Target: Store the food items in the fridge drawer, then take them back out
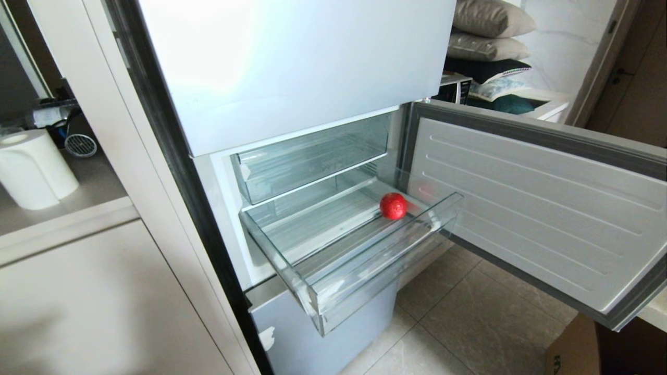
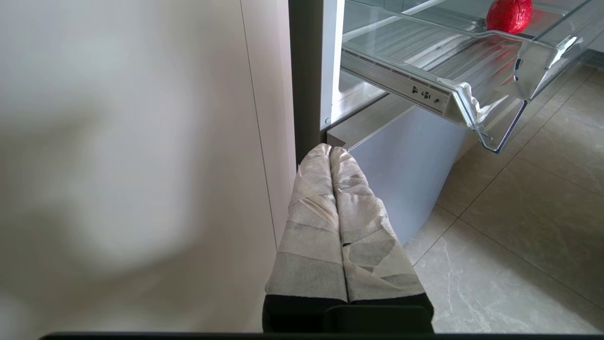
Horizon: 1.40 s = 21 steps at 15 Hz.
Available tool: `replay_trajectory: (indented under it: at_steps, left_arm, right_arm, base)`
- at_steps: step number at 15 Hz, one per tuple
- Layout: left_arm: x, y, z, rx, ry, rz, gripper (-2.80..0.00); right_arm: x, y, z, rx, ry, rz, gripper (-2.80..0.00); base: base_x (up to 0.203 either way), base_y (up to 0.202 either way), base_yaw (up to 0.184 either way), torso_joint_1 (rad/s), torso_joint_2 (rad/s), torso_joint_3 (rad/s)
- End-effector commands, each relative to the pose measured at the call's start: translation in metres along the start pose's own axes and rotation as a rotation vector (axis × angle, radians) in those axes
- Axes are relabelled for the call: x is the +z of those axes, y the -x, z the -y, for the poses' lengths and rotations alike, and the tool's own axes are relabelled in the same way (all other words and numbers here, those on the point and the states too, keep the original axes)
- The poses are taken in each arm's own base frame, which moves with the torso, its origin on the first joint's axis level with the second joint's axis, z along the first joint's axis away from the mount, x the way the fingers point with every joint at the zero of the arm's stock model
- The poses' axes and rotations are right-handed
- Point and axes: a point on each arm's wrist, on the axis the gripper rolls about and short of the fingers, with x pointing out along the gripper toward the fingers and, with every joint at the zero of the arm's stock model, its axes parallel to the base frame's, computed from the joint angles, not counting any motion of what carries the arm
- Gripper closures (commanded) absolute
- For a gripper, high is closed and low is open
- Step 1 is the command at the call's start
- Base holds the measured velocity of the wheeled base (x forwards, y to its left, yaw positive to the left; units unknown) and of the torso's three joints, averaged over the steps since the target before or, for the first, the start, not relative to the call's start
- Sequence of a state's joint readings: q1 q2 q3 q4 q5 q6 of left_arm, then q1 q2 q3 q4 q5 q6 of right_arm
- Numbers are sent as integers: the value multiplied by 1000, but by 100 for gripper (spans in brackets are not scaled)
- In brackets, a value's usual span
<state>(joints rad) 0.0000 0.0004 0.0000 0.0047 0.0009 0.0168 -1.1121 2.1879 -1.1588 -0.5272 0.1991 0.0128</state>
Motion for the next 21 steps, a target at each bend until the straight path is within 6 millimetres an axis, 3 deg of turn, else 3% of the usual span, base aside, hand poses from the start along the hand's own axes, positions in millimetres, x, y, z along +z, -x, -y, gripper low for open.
replay_trajectory:
  at_steps: [1, 7, 12, 21]
  left_arm:
    - [0, 0, 0, -1, 0, 1, 0]
    - [0, 0, 0, 1, 0, 0, 0]
    - [0, 0, 0, 1, 0, 0, 0]
    - [0, 0, 0, 1, 0, 0, 0]
  right_arm:
    - [4, -10, 2, -14, 8, 18, -280]
    - [4, -30, 5, -68, 60, 31, -280]
    - [4, -50, -5, -34, 72, 48, -280]
    - [-3, -63, -7, -25, 75, 36, -280]
  base:
    - [0, 0, 0, 0, 0, 0]
    - [0, 0, 0, 0, 0, 0]
    - [0, 0, 0, 0, 0, 0]
    - [0, 0, 0, 0, 0, 0]
